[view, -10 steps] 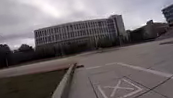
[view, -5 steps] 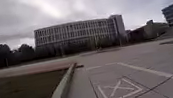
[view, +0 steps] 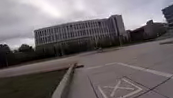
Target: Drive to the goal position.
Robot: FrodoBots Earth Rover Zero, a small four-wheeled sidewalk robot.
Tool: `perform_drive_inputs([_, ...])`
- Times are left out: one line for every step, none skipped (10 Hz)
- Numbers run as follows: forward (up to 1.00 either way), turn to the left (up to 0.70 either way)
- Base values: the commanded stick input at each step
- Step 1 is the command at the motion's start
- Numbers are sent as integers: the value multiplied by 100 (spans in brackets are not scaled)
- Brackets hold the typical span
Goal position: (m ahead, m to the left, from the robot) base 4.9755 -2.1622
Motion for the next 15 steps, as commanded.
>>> perform_drive_inputs([-2,0])
perform_drive_inputs([-12,0])
perform_drive_inputs([-42,0])
perform_drive_inputs([-64,0])
perform_drive_inputs([-22,0])
perform_drive_inputs([0,0])
perform_drive_inputs([3,0])
perform_drive_inputs([57,0])
perform_drive_inputs([70,0])
perform_drive_inputs([70,0])
perform_drive_inputs([70,0])
perform_drive_inputs([70,0])
perform_drive_inputs([70,0])
perform_drive_inputs([70,0])
perform_drive_inputs([70,0])
